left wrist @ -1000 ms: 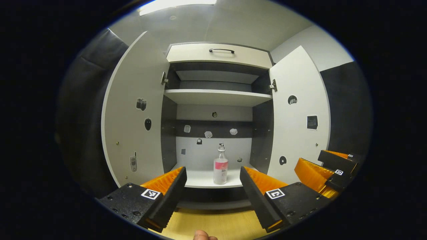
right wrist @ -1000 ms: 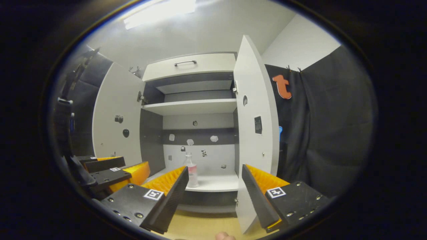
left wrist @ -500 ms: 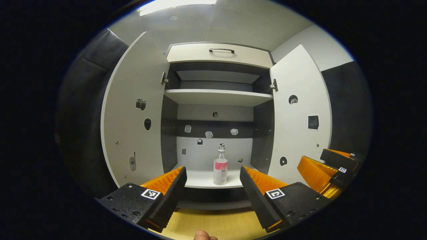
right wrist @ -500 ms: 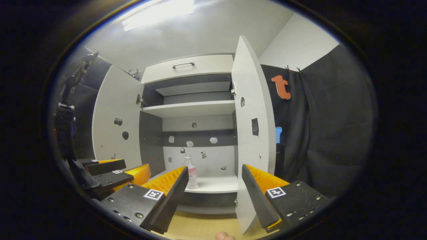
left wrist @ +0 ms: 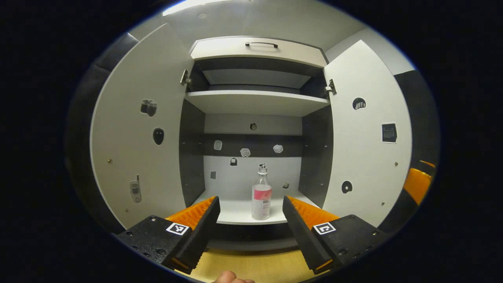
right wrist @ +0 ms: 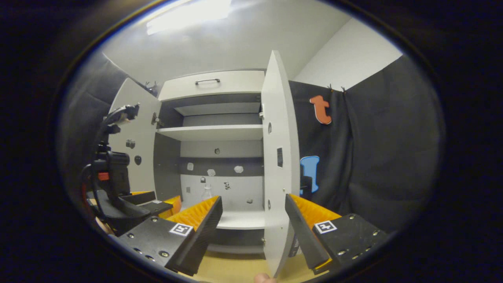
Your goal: Grasp the bottle in the cabinet with the left hand and place it on the coaster, then close the right door with the right hand and the left door with the left hand.
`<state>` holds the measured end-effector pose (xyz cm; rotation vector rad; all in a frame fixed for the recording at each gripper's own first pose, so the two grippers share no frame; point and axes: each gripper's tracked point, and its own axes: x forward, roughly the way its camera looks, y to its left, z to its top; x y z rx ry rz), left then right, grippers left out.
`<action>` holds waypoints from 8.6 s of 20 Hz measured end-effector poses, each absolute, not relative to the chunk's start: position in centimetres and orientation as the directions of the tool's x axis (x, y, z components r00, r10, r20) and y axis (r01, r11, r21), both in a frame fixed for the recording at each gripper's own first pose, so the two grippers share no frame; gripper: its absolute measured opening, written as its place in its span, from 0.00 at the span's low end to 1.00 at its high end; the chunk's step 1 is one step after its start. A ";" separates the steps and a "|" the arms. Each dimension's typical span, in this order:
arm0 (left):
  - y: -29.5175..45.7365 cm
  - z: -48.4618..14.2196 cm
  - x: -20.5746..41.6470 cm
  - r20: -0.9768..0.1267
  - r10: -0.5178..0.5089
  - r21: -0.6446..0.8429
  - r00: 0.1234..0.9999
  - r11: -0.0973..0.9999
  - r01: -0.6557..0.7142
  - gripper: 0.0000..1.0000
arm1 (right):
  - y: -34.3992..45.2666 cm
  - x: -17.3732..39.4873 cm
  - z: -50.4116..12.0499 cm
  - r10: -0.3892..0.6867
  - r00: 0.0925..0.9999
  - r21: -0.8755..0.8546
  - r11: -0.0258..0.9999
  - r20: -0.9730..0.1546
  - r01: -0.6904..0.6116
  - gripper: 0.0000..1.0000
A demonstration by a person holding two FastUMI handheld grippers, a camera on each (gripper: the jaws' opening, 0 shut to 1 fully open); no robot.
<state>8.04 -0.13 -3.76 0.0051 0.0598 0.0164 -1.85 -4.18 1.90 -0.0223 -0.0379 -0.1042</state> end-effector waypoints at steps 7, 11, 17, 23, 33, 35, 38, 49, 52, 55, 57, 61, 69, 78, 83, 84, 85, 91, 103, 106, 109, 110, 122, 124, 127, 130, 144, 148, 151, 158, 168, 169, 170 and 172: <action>-1.4 -5.3 17.1 -0.048 -0.009 0.028 0.999 1.000 0.010 0.99 | -9.5 -5.1 3.2 -0.287 0.955 -0.064 0.954 0.079 0.292 0.96; -1.1 -6.9 22.2 -0.069 0.028 0.049 0.997 0.998 -0.025 0.99 | -12.4 -6.5 3.8 -0.391 0.915 -0.077 0.914 0.097 0.399 0.96; -1.2 -9.9 28.1 -0.134 0.048 0.024 0.990 0.999 -0.046 0.99 | -15.3 -7.6 3.2 -0.490 0.866 -0.093 0.862 0.096 0.498 0.96; -1.5 -11.2 30.6 -0.167 0.042 -0.003 0.985 0.999 -0.043 0.81 | -15.3 -6.8 2.1 -0.493 0.867 -0.117 0.859 0.069 0.498 0.96; -3.1 -8.8 25.5 -0.134 -0.125 -0.069 0.983 0.991 0.117 0.75 | -13.6 -5.5 2.3 -0.403 0.912 -0.101 0.907 0.074 0.409 0.96; -3.3 -8.5 23.5 -0.129 -0.163 -0.079 0.978 0.985 0.154 0.75 | -13.2 -5.6 2.3 -0.374 0.924 -0.090 0.921 0.075 0.380 0.96; -3.1 -8.4 20.1 -0.125 -0.200 -0.079 0.972 0.978 0.192 0.76 | -12.5 -5.9 2.3 -0.328 0.941 -0.074 0.940 0.077 0.334 0.96; -3.2 -17.4 8.5 -0.258 -0.321 -0.126 0.911 0.946 0.298 0.75 | -9.6 -5.4 2.0 -0.162 0.984 -0.027 0.986 0.068 0.164 0.96; -2.8 -22.1 6.0 -0.349 -0.323 -0.179 0.880 0.944 0.276 0.76 | -9.2 -5.3 2.0 -0.137 0.988 -0.027 0.990 0.072 0.139 0.96; -2.3 -26.5 3.7 -0.420 -0.308 -0.201 0.853 0.949 0.244 0.76 | -9.4 -5.1 2.1 -0.133 0.988 -0.029 0.990 0.077 0.135 0.96; -1.9 -29.3 2.4 -0.470 -0.293 -0.218 0.833 0.953 0.212 0.76 | -9.7 -5.0 2.0 -0.134 0.988 -0.021 0.991 0.074 0.136 0.96; -1.2 -33.8 0.5 -0.536 -0.272 -0.245 0.799 0.956 0.161 0.76 | -9.6 -4.6 1.9 -0.131 0.989 -0.014 0.991 0.070 0.133 0.96; -0.3 -40.2 -2.8 -0.626 -0.230 -0.258 0.745 0.963 0.080 0.77 | -9.6 -4.2 1.4 -0.127 0.990 -0.018 0.992 0.054 0.129 0.96; -0.1 -42.3 -3.7 -0.604 -0.186 -0.225 0.775 0.973 0.058 0.77 | -9.5 -4.2 1.0 -0.124 0.991 -0.026 0.992 0.046 0.125 0.96; -0.6 -42.5 -4.4 -0.611 -0.191 -0.203 0.768 0.976 0.081 0.81 | -9.9 -4.0 0.6 -0.132 0.991 -0.027 0.991 0.037 0.133 0.96; -0.8 -42.4 -4.6 -0.614 -0.195 -0.201 0.765 0.976 0.088 0.78 | -10.1 -4.0 0.5 -0.133 0.991 -0.026 0.991 0.035 0.134 0.96; -0.9 -42.3 -4.7 -0.618 -0.198 -0.195 0.761 0.976 0.095 0.78 | -10.2 -4.0 0.5 -0.134 0.990 -0.025 0.991 0.034 0.135 0.96; -0.9 -40.4 -5.3 -0.612 -0.192 -0.141 0.767 0.981 0.133 0.78 | -10.2 -3.6 0.0 -0.134 0.991 -0.020 0.991 0.025 0.135 0.96; -0.3 -40.2 -5.4 -0.626 -0.186 -0.182 0.757 0.979 0.090 0.74 | -10.8 -2.9 -1.0 -0.142 0.990 0.012 0.990 0.004 0.142 0.96; -0.3 -40.1 -5.4 -0.631 -0.193 -0.196 0.752 0.977 0.086 0.71 | -10.9 -3.0 -1.3 -0.143 0.990 0.013 0.990 -0.002 0.143 0.96; -0.4 -39.9 -5.7 -0.643 -0.197 -0.186 0.740 0.978 0.099 0.71 | -10.7 -2.9 -1.4 -0.138 0.990 0.019 0.990 -0.004 0.138 0.96; -0.4 -39.6 -5.7 -0.643 -0.198 -0.180 0.740 0.978 0.105 0.69 | -10.7 -2.9 -1.4 -0.135 0.991 0.020 0.991 -0.005 0.135 0.96; -1.2 -37.9 -9.6 -0.694 -0.228 -0.207 0.683 0.972 0.113 0.69 | -10.6 -3.2 -2.1 -0.132 0.991 0.037 0.991 -0.018 0.132 0.96; -1.3 -38.3 -10.1 -0.710 -0.231 -0.211 0.665 0.971 0.112 0.69 | -10.8 -3.2 -2.0 -0.138 0.990 0.038 0.990 -0.016 0.138 0.96; -1.5 -38.6 -10.3 -0.716 -0.233 -0.212 0.658 0.971 0.114 0.69 | -11.1 -3.5 -2.0 -0.145 0.989 0.042 0.989 -0.013 0.145 0.96; -1.4 -39.0 -10.5 -0.730 -0.229 -0.209 0.643 0.972 0.109 0.71 | -11.3 -3.8 -2.1 -0.152 0.988 0.042 0.987 -0.014 0.153 0.96; -1.0 -38.4 -10.3 -0.724 -0.213 -0.205 0.656 0.975 0.091 0.70 | -11.2 -3.6 -2.5 -0.147 0.989 0.050 0.988 -0.023 0.148 0.97; -1.2 -37.3 -10.0 -0.711 -0.228 -0.228 0.665 0.970 0.090 0.70 | -11.4 -3.5 -2.7 -0.151 0.988 0.053 0.987 -0.030 0.152 0.96; -1.1 -35.1 -9.2 -0.686 -0.219 -0.219 0.694 0.972 0.090 0.71 | -11.5 -3.5 -2.9 -0.153 0.988 0.056 0.986 -0.033 0.154 0.96; 0.6 -22.7 -2.4 -0.451 -0.151 -0.134 0.880 0.986 0.100 0.70 | -11.7 -3.0 -2.9 -0.152 0.988 0.048 0.987 -0.036 0.153 0.96; 4.8 -8.5 1.8 -0.212 0.005 -0.101 0.977 0.994 -0.027 0.84 | -17.8 -0.9 -1.8 -0.292 0.956 0.006 0.956 0.003 0.292 0.97; 5.3 -8.1 1.6 -0.206 0.021 -0.109 0.978 0.993 -0.044 0.84 | -18.0 -0.5 -1.5 -0.298 0.954 0.003 0.955 0.009 0.298 0.97; 5.8 -8.0 1.3 -0.206 0.038 -0.110 0.978 0.992 -0.062 0.90 | -18.0 -0.1 -1.4 -0.299 0.954 0.000 0.954 0.012 0.299 0.95; 6.5 -7.7 1.0 -0.197 0.056 -0.097 0.979 0.992 -0.076 0.88 | -17.3 0.8 -1.6 -0.274 0.962 -0.004 0.962 0.010 0.274 0.97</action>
